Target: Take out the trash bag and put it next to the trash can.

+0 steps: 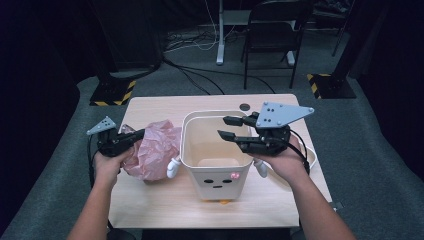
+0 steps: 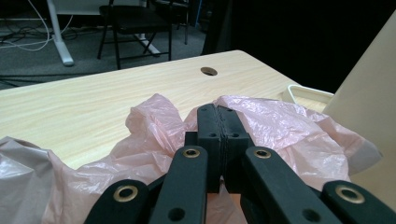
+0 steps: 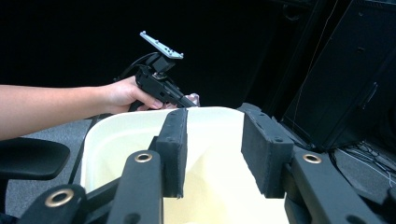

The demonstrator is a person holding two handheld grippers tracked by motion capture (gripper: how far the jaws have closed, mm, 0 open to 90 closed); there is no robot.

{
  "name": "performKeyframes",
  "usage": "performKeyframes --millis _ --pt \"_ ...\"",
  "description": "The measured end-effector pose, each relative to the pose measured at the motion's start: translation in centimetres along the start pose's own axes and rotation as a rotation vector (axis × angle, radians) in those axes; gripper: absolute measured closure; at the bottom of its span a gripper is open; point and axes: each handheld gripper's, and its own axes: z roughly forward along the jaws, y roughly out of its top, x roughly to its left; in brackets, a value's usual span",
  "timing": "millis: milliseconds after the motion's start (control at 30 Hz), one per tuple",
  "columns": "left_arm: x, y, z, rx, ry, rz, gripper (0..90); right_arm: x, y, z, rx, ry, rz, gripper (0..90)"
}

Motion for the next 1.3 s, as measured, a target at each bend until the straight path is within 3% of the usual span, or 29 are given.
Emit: performKeyframes --millis 233,433,700,1300 --pt "0.0 -0.4 0.1 -0.002 0.027 0.011 89.4 -0.1 -0.4 0.0 0.006 -0.005 0.006 59.8" --pt "0.3 -0.9 0.0 -0.007 0.038 -0.006 88.6 -0.1 -0.7 -0.3 0.005 -0.016 0.007 59.4" --pt "0.4 -1.3 -0.6 -0.011 0.077 0.020 85.7 -0.3 -1.1 -1.0 -0.001 -0.035 0.013 59.1" --pt "-0.1 -2.3 -0.6 -0.015 0.101 0.038 69.6 -0.5 -2.2 -2.7 0.016 -0.086 0.042 58.5"
